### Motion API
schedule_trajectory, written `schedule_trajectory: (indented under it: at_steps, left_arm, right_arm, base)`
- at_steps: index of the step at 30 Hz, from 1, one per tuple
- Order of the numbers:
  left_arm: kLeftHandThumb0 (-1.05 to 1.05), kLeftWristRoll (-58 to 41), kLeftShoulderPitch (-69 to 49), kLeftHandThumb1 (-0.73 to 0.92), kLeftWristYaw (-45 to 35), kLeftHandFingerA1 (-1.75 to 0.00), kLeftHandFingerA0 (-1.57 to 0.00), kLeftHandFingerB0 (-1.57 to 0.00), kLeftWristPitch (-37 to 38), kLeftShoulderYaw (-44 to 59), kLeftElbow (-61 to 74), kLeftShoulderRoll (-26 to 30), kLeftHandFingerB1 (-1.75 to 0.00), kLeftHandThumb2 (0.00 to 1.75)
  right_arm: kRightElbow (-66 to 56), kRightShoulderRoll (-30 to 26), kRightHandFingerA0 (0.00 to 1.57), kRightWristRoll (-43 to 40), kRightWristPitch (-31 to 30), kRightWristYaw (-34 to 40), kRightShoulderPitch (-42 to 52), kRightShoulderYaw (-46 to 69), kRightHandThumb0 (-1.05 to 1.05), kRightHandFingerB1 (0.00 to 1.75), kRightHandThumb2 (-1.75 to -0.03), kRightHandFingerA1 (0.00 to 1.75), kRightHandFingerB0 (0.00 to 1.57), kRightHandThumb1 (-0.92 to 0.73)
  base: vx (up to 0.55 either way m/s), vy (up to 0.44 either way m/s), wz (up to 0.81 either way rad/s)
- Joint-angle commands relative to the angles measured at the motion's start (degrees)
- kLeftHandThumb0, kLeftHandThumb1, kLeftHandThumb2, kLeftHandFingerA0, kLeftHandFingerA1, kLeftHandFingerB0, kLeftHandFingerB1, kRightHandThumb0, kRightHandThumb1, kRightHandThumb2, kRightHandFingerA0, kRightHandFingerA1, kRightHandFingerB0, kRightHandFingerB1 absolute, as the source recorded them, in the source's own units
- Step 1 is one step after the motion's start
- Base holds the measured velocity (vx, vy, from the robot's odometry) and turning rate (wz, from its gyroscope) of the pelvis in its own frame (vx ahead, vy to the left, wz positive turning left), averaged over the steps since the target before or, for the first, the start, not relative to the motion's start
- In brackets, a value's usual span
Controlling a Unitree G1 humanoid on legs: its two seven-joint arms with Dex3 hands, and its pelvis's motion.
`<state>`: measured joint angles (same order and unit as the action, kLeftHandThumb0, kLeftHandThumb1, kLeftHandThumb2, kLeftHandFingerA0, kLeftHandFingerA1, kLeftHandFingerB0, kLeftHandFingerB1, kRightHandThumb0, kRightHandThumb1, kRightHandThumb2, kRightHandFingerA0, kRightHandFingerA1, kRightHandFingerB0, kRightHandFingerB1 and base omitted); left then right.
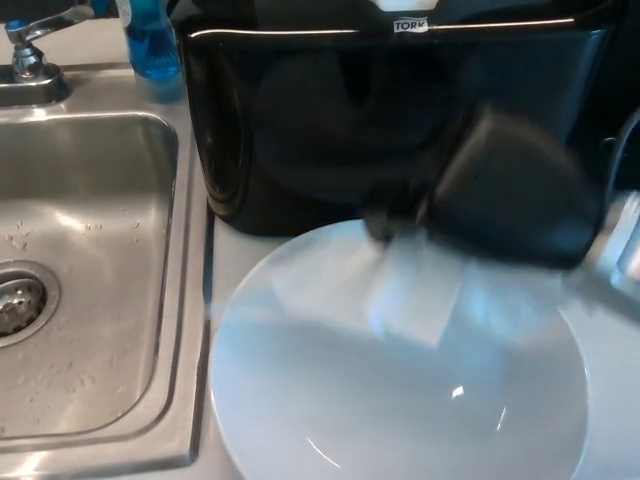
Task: Walk towards the tissue paper container and pull out a piece of tissue paper and use it to wipe the plate
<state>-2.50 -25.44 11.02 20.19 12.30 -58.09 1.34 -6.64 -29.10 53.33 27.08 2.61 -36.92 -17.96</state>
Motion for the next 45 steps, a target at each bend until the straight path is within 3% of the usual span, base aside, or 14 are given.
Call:
schedule_trajectory:
  at_steps: [1,5,9,10,13,18,19,22,23,24,31,32,33,45]
  left_arm:
    - [-0.18,-0.29,-0.40,0.65,0.27,-0.89,-0.89,-0.81,2.41,0.49,0.28,-0.09,-0.68,0.59]
    - [-0.17,-0.30,-0.63,0.64,0.16,-0.87,-0.88,-0.80,3.10,0.60,-0.02,-0.28,-0.68,0.61]
    - [-0.18,-0.57,-0.12,0.64,0.05,-0.87,-0.89,-0.79,2.89,1.04,-0.85,-0.29,-0.67,0.60]
    - [-0.16,-1.21,0.12,0.64,0.11,-0.90,-0.88,-0.79,2.38,1.64,-0.61,-0.46,-0.69,0.63]
    - [-0.20,-1.31,0.26,0.63,0.05,-0.90,-0.88,-0.78,2.17,2.15,-0.54,-0.60,-0.69,0.66]
    - [-0.17,-0.37,-0.20,0.66,0.72,-0.89,-0.88,-0.78,1.72,1.75,1.56,-0.49,-0.67,0.63]
    - [-0.17,-0.81,0.32,0.64,0.45,-0.87,-0.89,-0.80,1.62,2.12,1.40,-0.29,-0.68,0.62]
    - [-0.17,-0.95,0.55,0.64,0.32,-0.87,-0.89,-0.80,1.53,2.35,1.37,-0.23,-0.68,0.62]
    - [-0.13,-0.70,0.52,0.63,0.20,-0.89,-0.87,-0.79,1.91,2.21,1.42,-0.04,-0.70,0.66]
    - [-0.13,-0.60,0.52,0.63,0.15,-0.89,-0.87,-0.79,2.08,2.15,1.43,0.05,-0.70,0.66]
    - [-0.16,-0.87,0.95,0.64,0.17,-0.91,-0.88,-0.79,1.41,2.35,1.85,0.05,-0.69,0.63]
    - [-0.16,0.37,0.36,0.63,0.89,-0.92,-0.89,-0.82,2.76,1.73,1.94,0.69,-0.70,0.67]
    - [-0.20,0.27,0.19,0.64,0.99,-0.92,-0.91,-0.82,2.61,1.85,2.12,0.76,-0.69,0.65]
    - [-0.20,-1.26,0.36,0.64,-0.01,-0.90,-0.91,-0.80,3.91,3.29,-0.39,0.96,-0.72,0.64]
  right_arm:
    - [-1.95,-0.99,1.11,-6.21,-1.13,-2.89,-4.49,5.45,-0.27,0.89,-1.04,1.63,0.97,-0.48]
    - [-3.25,-2.02,1.07,-8.65,0.11,-2.83,-5.61,9.01,-0.27,1.00,-1.06,1.67,0.94,-0.49]
    - [-3.58,-3.90,1.30,-9.17,0.70,-2.60,-6.29,11.90,-0.33,1.23,-1.17,1.42,1.03,-0.46]
    - [-1.47,-8.39,1.08,-8.33,2.22,-0.78,-6.89,15.26,-0.21,1.22,-1.11,1.67,0.99,-0.43]
    - [-0.29,-10.60,1.16,-8.19,3.27,0.12,-7.22,16.73,-0.08,1.35,-1.32,1.71,1.05,-0.26]
    - [3.80,-18.52,1.07,-10.03,6.67,0.45,-3.28,21.09,-0.26,1.41,-1.16,1.73,0.92,-0.38]
    - [4.83,-20.66,1.08,-11.88,7.23,-0.29,0.97,23.31,-0.31,0.79,-0.88,1.62,1.00,-0.52]
    - [5.29,-21.98,1.08,-13.03,7.67,-0.43,3.06,24.27,-0.31,0.79,-0.88,1.62,1.00,-0.52]
    - [5.51,-22.96,1.06,-12.63,7.74,-0.22,7.48,25.67,-0.23,1.30,-1.10,1.64,0.95,-0.36]
    - [5.60,-23.42,1.06,-12.51,7.77,-0.11,9.41,26.27,-0.23,1.30,-1.10,1.64,0.95,-0.36]
    - [5.39,-24.03,1.03,-9.93,6.89,1.47,16.05,26.93,-0.23,1.23,-1.03,1.64,0.93,-0.36]
    - [7.61,-23.41,1.10,-6.68,6.89,3.80,17.99,25.14,-0.24,0.80,-1.05,1.59,1.04,-0.36]
    - [8.18,-23.21,1.08,-6.06,5.82,2.62,19.29,24.17,-0.25,0.77,-1.06,1.58,1.02,-0.39]
    - [15.27,-24.09,1.03,6.26,1.02,6.79,21.79,14.17,-0.24,0.78,-0.97,1.51,0.99,-0.48]
  base:
    - [0.00,0.000,0.00]
    - [0.00,0.000,0.00]
    - [0.00,0.000,0.00]
    - [0.00,0.000,0.00]
    - [-0.01,-0.003,0.03]
    - [0.00,0.000,0.00]
    - [0.00,0.000,0.00]
    - [0.00,0.000,0.00]
    - [0.00,0.000,0.00]
    - [0.00,0.000,0.00]
    - [0.00,0.000,0.00]
    - [0.00,0.000,0.00]
    - [0.00,0.000,0.00]
    - [0.00,0.000,0.00]
